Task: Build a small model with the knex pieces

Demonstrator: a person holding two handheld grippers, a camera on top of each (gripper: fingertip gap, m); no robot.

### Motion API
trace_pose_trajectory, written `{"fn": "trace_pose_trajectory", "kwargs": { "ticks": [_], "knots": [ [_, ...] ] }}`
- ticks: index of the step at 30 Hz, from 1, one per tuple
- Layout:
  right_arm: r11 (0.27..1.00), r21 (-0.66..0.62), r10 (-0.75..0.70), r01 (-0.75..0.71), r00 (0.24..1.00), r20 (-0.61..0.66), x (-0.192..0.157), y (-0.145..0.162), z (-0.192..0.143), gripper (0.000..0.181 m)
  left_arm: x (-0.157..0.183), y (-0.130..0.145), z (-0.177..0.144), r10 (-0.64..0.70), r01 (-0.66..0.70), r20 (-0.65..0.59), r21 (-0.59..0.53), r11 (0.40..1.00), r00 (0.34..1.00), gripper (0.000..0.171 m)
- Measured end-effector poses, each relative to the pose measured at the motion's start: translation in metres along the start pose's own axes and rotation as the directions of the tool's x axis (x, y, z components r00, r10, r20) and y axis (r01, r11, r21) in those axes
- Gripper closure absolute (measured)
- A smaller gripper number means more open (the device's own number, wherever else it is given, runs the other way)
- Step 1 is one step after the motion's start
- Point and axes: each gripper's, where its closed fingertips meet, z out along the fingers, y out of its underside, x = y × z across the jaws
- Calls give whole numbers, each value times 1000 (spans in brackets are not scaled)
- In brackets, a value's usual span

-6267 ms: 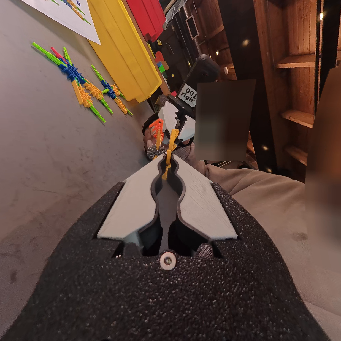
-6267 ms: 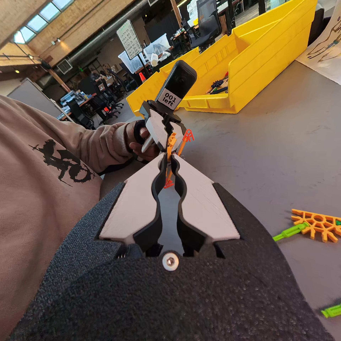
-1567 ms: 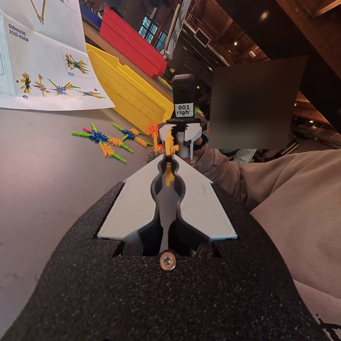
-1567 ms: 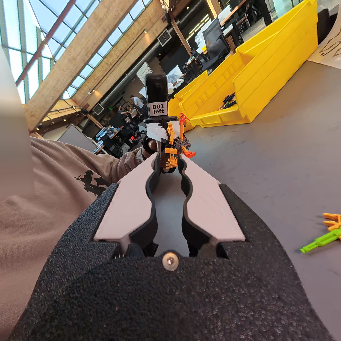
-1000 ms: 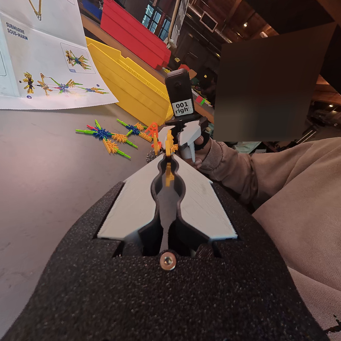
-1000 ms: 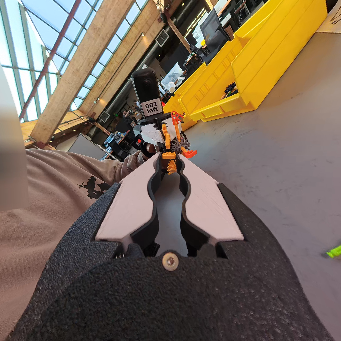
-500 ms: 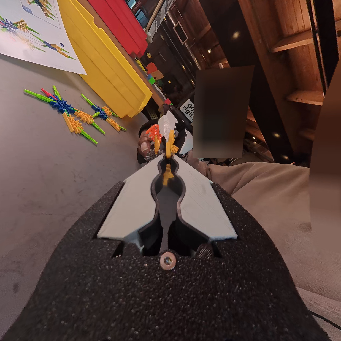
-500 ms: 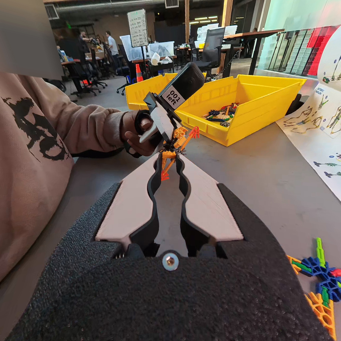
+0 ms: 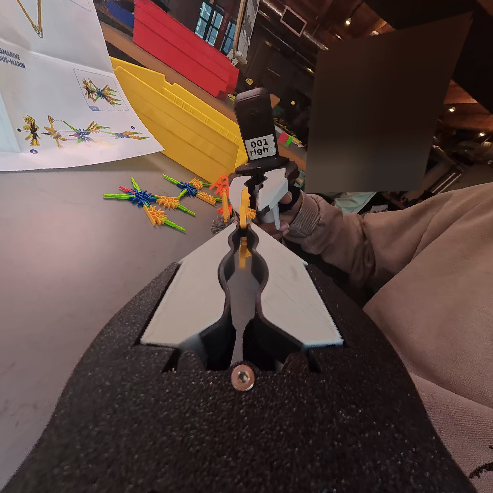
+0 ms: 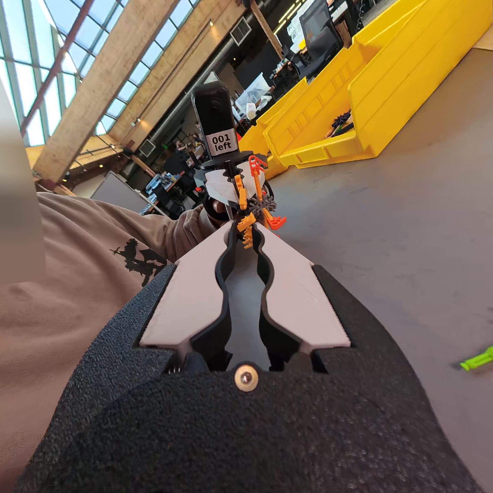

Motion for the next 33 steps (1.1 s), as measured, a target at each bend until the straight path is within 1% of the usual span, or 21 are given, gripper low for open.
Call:
{"fn": "trace_pose_trajectory", "kwargs": {
  "ticks": [1, 3, 7, 9, 11, 13, 16, 18, 20, 22, 24, 27, 30, 33],
  "knots": [
    [1000, 1, 7, -7, 1000, 8, -1, 0, 0, 173, 1, 0, 0, 11, -11, 4, -4, 1000, 1000, 168],
    [1000, 2, -21, 21, 1000, 9, -2, 0, 0, 174, 1, 0, -1, 0, 0, -3, -9, 1000, 1000, 168],
    [979, -18, -205, 204, 978, -27, -5, -1, 0, 175, 3, 2, -1, -132, 131, -74, -10, 991, 989, 168],
    [954, -34, -300, 299, 953, -45, -8, -1, 1, 175, 5, 1, -2, -214, 214, -123, -8, 977, 969, 168],
    [912, -59, -409, 406, 910, -67, -10, 1, 1, 175, 7, 1, -3, -278, 280, -163, -15, 960, 947, 168],
    [874, -72, -485, 480, 871, -76, -13, 2, 1, 175, 8, 2, -3, -333, 335, -197, -23, 942, 922, 168],
    [836, -81, -548, 543, 830, -98, -13, 1, 2, 175, 8, 2, -3, -378, 382, -218, -23, 924, 900, 167],
    [828, -69, -560, 556, 823, -91, -16, 1, 2, 175, 10, 0, -3, -391, 398, -247, -22, 917, 886, 167],
    [848, -42, -531, 529, 843, -91, -18, -3, 2, 176, 13, -5, -5, -369, 385, -272, 5, 923, 888, 163],
    [881, 2, -470, 472, 878, -84, -18, -8, 1, 178, 16, -10, -7, -314, 337, -284, 33, 941, 906, 157],
    [921, 47, -382, 386, 921, -72, -17, -13, -1, 179, 17, -9, -6, -238, 256, -243, 43, 966, 940, 154],
    [961, 103, -253, 256, 967, -40, -14, -17, -2, 179, 15, -5, -2, -107, 114, -158, 37, 993, 982, 155],
    [987, 134, -94, 91, 996, 14, -10, -18, -2, 179, 11, -3, -1, -25, 28, -94, 32, 999, 995, 158],
    [991, 134, -22, 18, 999, 30, -6, -16, -2, 179, 7, 1, 0, 23, -23, -42, 2, 1000, 999, 162]
  ]
}}
